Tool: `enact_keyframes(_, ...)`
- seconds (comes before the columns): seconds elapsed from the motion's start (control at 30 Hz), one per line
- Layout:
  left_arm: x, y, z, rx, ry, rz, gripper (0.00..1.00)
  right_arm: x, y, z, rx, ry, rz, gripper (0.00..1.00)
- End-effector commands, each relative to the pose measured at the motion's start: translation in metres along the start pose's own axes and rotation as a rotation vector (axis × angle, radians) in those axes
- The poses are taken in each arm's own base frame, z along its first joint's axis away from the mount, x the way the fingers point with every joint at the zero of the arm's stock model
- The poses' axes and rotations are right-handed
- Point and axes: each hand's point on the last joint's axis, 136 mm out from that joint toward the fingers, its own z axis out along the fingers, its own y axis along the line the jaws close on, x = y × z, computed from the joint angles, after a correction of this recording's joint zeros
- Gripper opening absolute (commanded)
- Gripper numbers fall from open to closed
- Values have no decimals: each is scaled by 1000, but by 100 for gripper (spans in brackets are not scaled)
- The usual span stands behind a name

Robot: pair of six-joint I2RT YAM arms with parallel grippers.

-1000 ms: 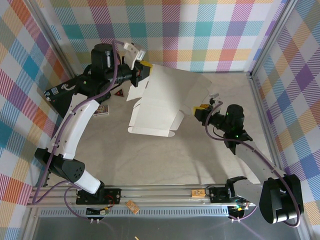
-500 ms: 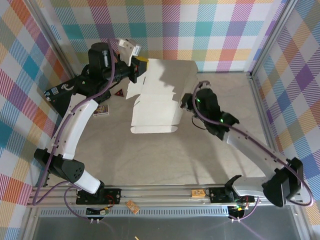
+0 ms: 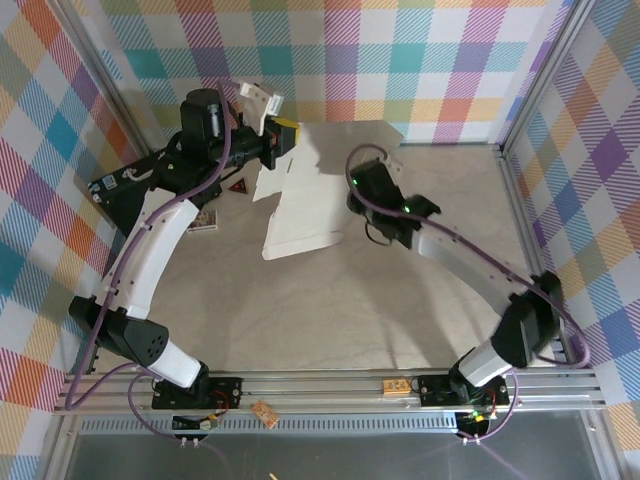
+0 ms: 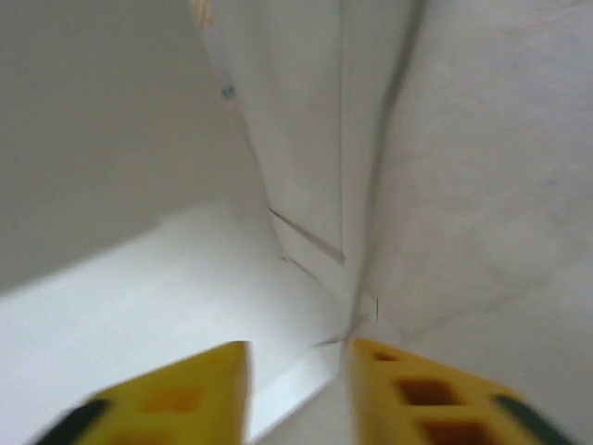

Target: Fold the paper box

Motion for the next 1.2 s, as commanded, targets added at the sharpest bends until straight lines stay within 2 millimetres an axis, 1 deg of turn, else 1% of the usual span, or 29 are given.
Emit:
enact_keyframes(0.0, -22, -6, -20, 6, -71, -1, 0, -21, -17, -41, -106, -125, -176, 62)
enact_keyframes(0.03, -24, -8, -22, 16, -78, 1, 0, -19, -26, -51, -150, -147, -239, 73)
enact_keyframes(0.07, -26, -9, -24, 24, -83, 7, 0, -17, -33, -58, -190, -165, -289, 81)
enact_keyframes(0.1, -26, -11, -25, 35, -84, 18, 0, -15, -36, -72, -277, -186, -353, 90)
enact_keyframes(0.17, -25, -19, -26, 79, -85, 51, 0, -14, -38, -105, -453, -253, -442, 100)
enact_keyframes(0.27, -21, -33, -28, 161, -87, 98, 0, -17, -30, -150, -681, -359, -606, 99)
enact_keyframes(0.33, -19, -40, -29, 201, -89, 121, 0, -22, -22, -167, -798, -350, -669, 99)
enact_keyframes(0.4, -16, -46, -31, 233, -91, 156, 0, -39, -11, -184, -886, -324, -697, 99)
enact_keyframes(0.47, -12, -50, -32, 257, -89, 192, 0, -56, 5, -202, -965, -312, -762, 99)
enact_keyframes(0.5, -10, -52, -32, 271, -85, 201, 0, -58, 10, -205, -994, -285, -794, 99)
enact_keyframes(0.53, -8, -54, -31, 287, -81, 209, 0, -63, 20, -218, -1051, -261, -834, 99)
enact_keyframes(0.57, -6, -55, -29, 303, -76, 208, 0, -68, 27, -224, -1083, -236, -872, 99)
enact_keyframes(0.6, -6, -58, -29, 322, -78, 208, 0, -70, 30, -223, -1083, -194, -883, 99)
enact_keyframes(0.67, -6, -61, -27, 361, -80, 205, 0, -78, 36, -211, -1045, -109, -917, 99)
enact_keyframes(0.7, -6, -62, -26, 374, -79, 202, 0, -79, 39, -205, -1030, -67, -929, 99)
enact_keyframes(0.77, -9, -62, -24, 384, -80, 198, 0, -74, 49, -197, -1047, 21, -948, 100)
enact_keyframes(0.83, -11, -63, -22, 400, -84, 195, 0, -62, 60, -183, -1018, 88, -1011, 99)
enact_keyframes(0.87, -12, -63, -20, 401, -86, 190, 0, -60, 64, -177, -1004, 105, -1029, 98)
enact_keyframes(0.93, -11, -62, -17, 414, -83, 178, 0, -62, 71, -169, -987, 136, -1039, 92)
enact_keyframes(1.03, -11, -61, -14, 418, -82, 171, 0, -62, 77, -158, -938, 152, -1065, 82)
enact_keyframes(1.17, -10, -62, -13, 426, -81, 170, 0, -62, 72, -136, -843, 169, -1093, 64)
